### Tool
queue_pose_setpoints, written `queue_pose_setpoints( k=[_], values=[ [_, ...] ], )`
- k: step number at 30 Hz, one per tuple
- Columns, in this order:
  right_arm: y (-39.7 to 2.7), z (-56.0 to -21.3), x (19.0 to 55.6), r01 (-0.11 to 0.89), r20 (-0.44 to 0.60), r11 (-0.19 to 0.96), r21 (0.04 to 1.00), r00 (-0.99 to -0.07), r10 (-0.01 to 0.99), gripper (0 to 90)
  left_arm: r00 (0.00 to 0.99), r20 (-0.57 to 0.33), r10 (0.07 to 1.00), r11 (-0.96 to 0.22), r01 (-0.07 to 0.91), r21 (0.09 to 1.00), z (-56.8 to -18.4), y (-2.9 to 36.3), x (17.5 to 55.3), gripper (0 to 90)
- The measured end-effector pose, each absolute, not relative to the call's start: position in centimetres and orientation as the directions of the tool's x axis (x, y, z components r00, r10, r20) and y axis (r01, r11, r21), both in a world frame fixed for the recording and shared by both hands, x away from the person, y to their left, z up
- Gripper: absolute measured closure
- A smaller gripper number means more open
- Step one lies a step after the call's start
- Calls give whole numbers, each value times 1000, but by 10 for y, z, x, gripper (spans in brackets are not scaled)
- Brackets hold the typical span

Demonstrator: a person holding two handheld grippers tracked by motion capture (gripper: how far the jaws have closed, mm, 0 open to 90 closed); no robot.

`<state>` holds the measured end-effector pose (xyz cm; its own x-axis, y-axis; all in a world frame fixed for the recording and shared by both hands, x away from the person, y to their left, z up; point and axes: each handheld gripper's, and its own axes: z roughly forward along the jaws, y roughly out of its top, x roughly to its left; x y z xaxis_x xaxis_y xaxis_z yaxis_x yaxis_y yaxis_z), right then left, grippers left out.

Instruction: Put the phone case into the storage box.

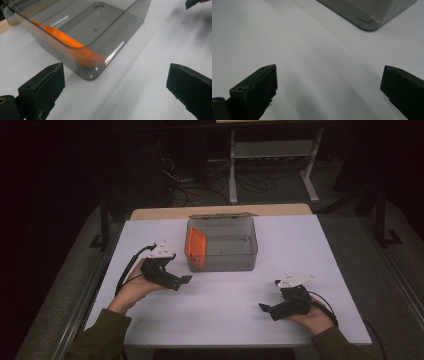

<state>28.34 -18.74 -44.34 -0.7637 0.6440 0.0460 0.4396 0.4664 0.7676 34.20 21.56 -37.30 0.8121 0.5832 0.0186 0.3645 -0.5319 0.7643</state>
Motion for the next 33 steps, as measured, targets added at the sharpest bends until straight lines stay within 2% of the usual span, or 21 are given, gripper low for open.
queue_pose_setpoints(
  k=[27, 33],
  values=[
    [-188, -443, 283, 442, 47, 464, 768, -761, 647, 6, 795, -51, 604, -430, 379, 820, -426, 245, 295, 12],
    [-187, -443, 284, 440, 43, 467, 767, -761, 647, 6, 798, -44, 601, -435, 372, 820, -435, 250, 287, 12]
  ],
)
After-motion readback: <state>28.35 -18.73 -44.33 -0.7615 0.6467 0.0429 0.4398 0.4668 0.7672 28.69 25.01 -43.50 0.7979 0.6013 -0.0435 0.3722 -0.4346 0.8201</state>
